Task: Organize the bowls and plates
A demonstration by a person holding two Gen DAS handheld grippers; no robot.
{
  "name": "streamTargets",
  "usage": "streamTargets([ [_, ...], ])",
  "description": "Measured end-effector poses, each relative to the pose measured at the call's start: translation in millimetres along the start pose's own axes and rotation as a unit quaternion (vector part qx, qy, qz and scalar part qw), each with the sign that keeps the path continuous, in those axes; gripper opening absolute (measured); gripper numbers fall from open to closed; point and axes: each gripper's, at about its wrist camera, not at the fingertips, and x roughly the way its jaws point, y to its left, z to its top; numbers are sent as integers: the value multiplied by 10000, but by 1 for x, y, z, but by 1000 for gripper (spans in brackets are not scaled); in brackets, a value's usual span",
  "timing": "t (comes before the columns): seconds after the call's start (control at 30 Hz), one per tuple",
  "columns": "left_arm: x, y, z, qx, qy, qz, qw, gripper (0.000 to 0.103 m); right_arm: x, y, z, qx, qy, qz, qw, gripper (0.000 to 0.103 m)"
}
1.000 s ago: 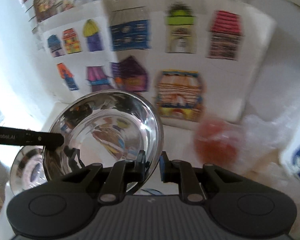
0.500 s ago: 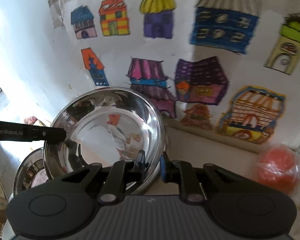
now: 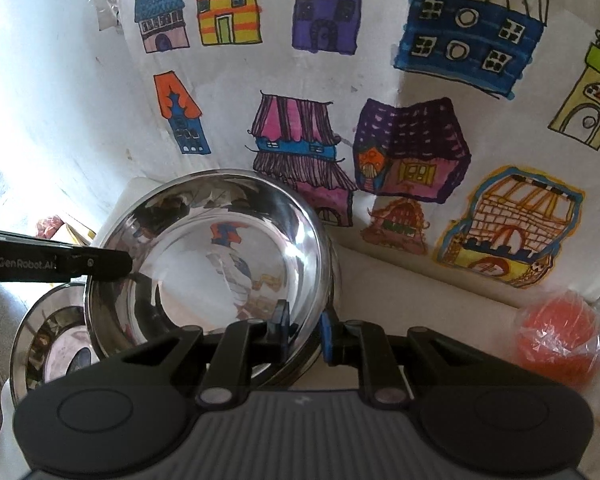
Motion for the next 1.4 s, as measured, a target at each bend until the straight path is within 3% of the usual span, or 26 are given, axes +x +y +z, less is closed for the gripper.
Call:
streamTargets([
  [0.77, 10, -12, 0, 175, 84, 250, 9995, 13, 11, 12, -1, -336, 33, -217, 9992, 21],
  [0.87, 8, -14, 1, 217, 41, 306, 9993, 13, 13, 15, -2, -382, 27, -271, 9989, 26],
  [1.23, 0, -19, 0, 320, -35, 365, 9988, 17, 22, 18, -8, -368, -5, -245, 9990, 30],
  [1.4, -4, -17, 1, 326, -117, 349, 9988, 24, 18, 12, -7, -333, -64, -249, 9991, 50],
])
